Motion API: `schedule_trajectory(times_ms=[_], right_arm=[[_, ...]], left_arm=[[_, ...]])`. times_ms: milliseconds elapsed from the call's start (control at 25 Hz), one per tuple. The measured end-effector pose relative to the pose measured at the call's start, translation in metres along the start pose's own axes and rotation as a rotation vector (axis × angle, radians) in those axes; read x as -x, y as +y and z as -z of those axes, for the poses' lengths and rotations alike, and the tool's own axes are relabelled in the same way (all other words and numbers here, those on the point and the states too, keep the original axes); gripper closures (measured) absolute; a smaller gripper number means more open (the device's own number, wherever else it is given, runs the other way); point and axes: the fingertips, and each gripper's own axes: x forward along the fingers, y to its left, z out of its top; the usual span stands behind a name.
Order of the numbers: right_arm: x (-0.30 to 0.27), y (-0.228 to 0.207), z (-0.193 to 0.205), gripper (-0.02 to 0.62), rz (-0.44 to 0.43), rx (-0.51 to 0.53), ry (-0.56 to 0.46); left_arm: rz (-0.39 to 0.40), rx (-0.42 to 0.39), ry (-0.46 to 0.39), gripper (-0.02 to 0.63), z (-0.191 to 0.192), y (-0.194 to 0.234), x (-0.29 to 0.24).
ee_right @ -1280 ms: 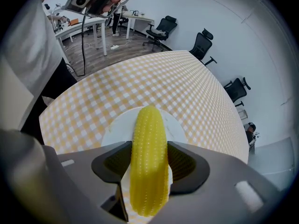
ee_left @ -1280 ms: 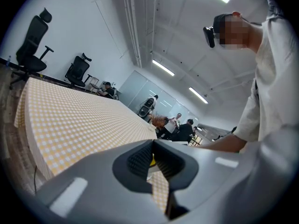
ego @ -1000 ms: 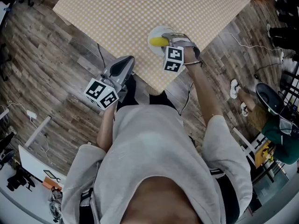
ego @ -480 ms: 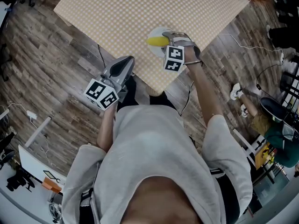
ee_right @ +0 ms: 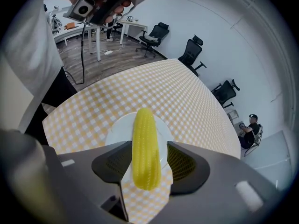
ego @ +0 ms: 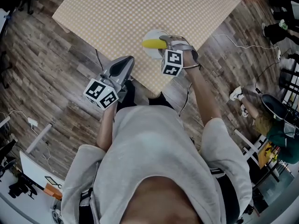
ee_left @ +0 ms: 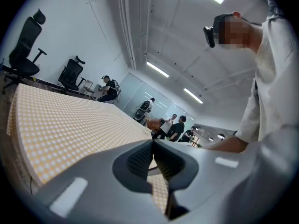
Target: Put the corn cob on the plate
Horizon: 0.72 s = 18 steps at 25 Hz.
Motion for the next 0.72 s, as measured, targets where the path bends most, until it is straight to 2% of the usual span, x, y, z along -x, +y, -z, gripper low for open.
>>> schedule_trajectory(times_ms=[200, 320, 440, 600, 720], right_arm=[[0.02, 0.002, -0.006, 0.407, 0.047, -0.025, -0.024], [0.031, -0.001, -0.005, 0.509, 0.088, -0.041, -0.032], [0.042, -0.007, -0.006, 0.57, 0.116, -0.086, -0.046], [0.055, -0.017, -0.011, 0.595, 0.151, -0.13, -0.057], [0.065, -0.023, -0.019, 0.595, 0.179, -0.219, -0.092]], left_arm=[[0.03, -0.038, -0.014, 0.597, -0.007, -0.015, -0.002], [0.05, -0.062, -0.027, 0.597, -0.018, -0.026, -0.006], [0.071, -0.097, -0.039, 0.597, -0.031, -0.033, -0.009], [0.102, -0.131, -0.056, 0.597, -0.048, -0.039, -0.009], [0.132, -0.148, -0.056, 0.597, -0.055, -0.04, -0.007]])
